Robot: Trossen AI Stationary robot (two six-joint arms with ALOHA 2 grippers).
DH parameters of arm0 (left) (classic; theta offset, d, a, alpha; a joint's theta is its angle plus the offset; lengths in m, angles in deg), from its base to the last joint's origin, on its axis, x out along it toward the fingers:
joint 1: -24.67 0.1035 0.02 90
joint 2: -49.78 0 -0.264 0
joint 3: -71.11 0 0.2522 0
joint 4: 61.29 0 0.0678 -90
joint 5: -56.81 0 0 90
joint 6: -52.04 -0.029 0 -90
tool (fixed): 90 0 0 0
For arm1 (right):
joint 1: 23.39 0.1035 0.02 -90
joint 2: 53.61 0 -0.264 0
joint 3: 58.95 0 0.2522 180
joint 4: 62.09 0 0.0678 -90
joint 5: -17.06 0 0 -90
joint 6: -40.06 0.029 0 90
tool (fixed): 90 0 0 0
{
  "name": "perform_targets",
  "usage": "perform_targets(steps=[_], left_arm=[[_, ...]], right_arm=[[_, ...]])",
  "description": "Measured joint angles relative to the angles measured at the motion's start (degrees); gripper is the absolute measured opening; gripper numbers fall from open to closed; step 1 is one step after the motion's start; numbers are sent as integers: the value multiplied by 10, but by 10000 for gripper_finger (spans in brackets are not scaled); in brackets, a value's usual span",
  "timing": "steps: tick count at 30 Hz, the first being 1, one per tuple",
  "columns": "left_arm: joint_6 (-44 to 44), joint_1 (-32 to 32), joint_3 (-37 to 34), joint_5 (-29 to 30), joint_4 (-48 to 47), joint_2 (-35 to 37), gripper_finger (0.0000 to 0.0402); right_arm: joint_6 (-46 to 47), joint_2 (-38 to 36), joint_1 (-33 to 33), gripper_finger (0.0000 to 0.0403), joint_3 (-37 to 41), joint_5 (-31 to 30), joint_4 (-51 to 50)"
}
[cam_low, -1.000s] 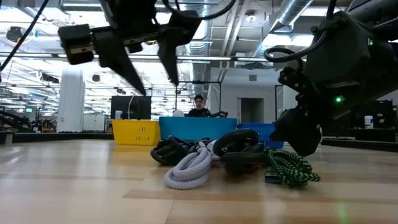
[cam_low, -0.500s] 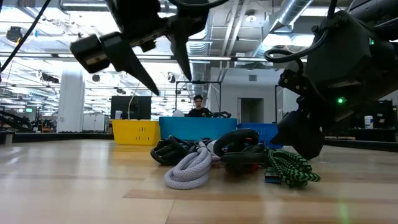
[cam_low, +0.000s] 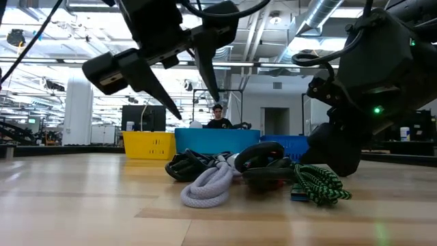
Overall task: Pick and place items into bin
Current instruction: Put the top black charger cable into the yellow bin
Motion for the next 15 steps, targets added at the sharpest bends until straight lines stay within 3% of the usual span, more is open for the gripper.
perform_targets(steps=[7,15], left_arm=[[9,23,0,-15,6,-37,212],[-45,28,2,-16,7,-70,212]], right_arm=[[-5,0,-7,239,0,2,-1],[-9,0,-7,239,-1,1,-1]])
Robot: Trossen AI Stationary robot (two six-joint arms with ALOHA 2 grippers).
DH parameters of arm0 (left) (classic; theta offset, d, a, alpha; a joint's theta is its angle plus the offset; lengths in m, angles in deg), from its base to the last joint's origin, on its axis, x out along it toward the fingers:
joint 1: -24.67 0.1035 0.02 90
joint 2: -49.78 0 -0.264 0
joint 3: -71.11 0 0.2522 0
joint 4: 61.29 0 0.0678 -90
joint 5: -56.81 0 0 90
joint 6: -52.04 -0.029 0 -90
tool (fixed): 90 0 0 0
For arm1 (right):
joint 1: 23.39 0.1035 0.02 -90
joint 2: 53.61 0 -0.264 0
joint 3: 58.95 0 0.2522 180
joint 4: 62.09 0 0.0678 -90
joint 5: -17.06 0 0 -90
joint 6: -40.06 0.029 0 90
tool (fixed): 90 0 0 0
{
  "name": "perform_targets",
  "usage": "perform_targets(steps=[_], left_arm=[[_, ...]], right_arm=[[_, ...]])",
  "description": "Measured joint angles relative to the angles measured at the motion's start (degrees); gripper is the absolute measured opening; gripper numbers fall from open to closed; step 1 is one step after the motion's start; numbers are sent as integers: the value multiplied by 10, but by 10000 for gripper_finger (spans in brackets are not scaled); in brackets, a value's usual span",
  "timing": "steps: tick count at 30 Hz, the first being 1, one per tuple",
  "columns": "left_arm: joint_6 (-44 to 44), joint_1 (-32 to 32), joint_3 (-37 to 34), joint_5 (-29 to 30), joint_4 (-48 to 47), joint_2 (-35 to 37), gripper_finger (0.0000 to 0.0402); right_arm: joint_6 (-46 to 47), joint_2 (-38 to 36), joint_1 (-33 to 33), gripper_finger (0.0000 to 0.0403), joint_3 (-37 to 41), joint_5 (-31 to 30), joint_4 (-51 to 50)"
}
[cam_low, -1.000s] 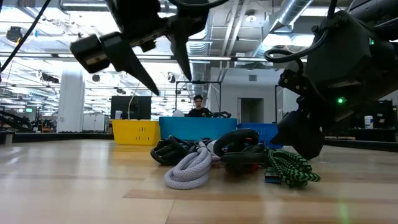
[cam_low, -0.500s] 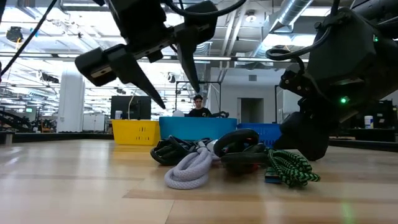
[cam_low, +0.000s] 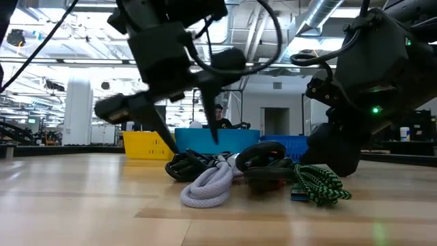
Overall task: Pick and place items into bin
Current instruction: Put the top black charger cable into the yellow bin
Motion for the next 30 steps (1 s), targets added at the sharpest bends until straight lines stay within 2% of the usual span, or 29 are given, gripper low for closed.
perform_targets(steps=[17,23,30], left_arm=[[-106,2,-1,-28,33,-13,212],[-116,5,-5,-64,31,-13,212],[-117,5,-6,-74,34,-24,212]], right_arm=[[4,0,10,239,1,11,0],[4,0,10,239,1,12,-1],[3,0,8,239,1,11,-1]])
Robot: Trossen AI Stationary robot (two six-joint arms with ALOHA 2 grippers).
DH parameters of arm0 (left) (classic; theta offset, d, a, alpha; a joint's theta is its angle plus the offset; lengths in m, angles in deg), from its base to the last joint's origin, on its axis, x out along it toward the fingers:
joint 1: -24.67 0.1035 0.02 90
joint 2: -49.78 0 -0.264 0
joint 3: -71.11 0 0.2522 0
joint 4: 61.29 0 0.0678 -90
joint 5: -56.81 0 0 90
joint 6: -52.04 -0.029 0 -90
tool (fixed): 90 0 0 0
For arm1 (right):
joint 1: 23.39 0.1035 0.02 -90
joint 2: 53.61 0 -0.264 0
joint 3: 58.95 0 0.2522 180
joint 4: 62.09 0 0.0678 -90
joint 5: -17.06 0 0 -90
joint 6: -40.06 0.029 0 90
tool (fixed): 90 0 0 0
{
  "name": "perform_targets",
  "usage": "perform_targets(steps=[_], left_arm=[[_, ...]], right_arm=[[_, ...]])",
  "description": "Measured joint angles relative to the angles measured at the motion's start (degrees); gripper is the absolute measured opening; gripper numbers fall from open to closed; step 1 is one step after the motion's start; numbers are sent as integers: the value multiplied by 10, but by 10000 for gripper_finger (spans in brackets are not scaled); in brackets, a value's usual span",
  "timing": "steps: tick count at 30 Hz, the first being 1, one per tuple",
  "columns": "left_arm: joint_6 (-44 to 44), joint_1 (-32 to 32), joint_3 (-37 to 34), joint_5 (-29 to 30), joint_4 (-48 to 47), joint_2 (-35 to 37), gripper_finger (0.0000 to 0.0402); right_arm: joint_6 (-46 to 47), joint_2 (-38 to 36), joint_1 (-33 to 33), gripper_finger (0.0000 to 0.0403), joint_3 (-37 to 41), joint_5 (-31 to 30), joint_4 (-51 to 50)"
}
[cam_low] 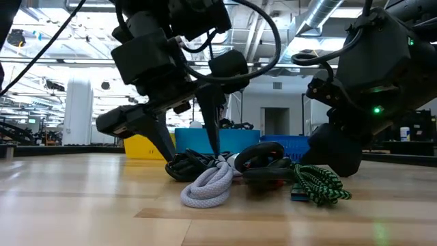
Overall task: Pick and place items into bin
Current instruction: Put the top black charger cable into the yellow bin
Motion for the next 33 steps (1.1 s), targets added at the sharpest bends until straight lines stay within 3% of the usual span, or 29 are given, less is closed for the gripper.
perform_targets(steps=[12,25,29,33], left_arm=[[7,0,2,2,17,-21,202],[104,-3,0,101,14,-12,31],[128,-1,-1,150,5,-3,22],[162,-1,-1,183,1,-1,38]], right_arm=[[-1,0,-3,239,0,2,-1],[0,0,-3,239,0,2,-1],[0,0,-3,239,0,2,0],[0,0,-3,239,0,2,0]])
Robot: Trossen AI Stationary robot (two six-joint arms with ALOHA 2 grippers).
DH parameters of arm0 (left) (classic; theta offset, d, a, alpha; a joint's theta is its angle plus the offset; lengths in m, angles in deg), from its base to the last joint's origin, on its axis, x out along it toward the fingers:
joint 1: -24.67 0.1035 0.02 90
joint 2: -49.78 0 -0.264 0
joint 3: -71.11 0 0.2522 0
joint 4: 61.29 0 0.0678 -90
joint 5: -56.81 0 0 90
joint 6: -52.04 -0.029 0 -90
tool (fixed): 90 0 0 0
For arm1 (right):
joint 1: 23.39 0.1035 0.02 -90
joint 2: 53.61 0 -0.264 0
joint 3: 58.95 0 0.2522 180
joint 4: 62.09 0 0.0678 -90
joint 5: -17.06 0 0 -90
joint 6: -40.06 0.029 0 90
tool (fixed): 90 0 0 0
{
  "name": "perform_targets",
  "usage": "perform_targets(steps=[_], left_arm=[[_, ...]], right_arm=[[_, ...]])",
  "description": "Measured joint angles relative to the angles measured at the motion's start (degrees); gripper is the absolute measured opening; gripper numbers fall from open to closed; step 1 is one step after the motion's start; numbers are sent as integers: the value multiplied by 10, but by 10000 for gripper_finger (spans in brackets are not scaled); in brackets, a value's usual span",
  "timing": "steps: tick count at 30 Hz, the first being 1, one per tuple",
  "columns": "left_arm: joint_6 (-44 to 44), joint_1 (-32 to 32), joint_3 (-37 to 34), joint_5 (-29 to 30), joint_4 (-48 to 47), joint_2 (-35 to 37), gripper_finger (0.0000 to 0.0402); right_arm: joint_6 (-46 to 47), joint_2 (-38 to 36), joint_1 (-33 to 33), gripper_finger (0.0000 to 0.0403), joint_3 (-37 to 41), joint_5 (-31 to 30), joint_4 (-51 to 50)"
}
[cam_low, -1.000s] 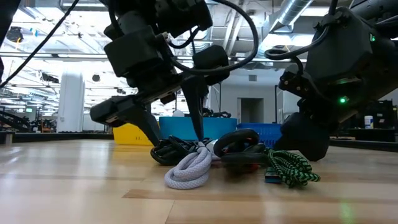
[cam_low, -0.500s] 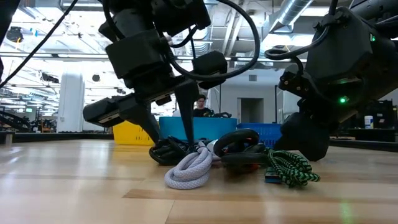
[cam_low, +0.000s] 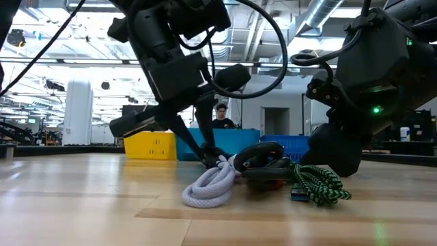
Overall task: Pick and place items into bin
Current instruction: Put the top black charger cable into the yellow bin
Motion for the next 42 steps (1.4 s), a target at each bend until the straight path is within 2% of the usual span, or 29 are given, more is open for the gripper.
perform_targets(steps=[3,8,13,25,30,34,42], left_arm=[[12,-2,0,17,-13,1,40],[19,-9,0,65,-31,6,23],[23,-10,0,109,-68,26,28],[85,-1,1,244,-148,164,30],[91,33,1,315,-203,218,28],[96,79,1,359,-256,232,29],[84,183,1,364,-293,226,30]], right_arm=[[0,0,0,239,0,0,0],[0,0,1,239,0,0,0],[0,0,1,239,0,0,1],[0,0,2,239,0,0,2],[0,0,2,239,0,0,2],[0,0,2,239,0,0,2],[0,0,2,239,0,0,2]])
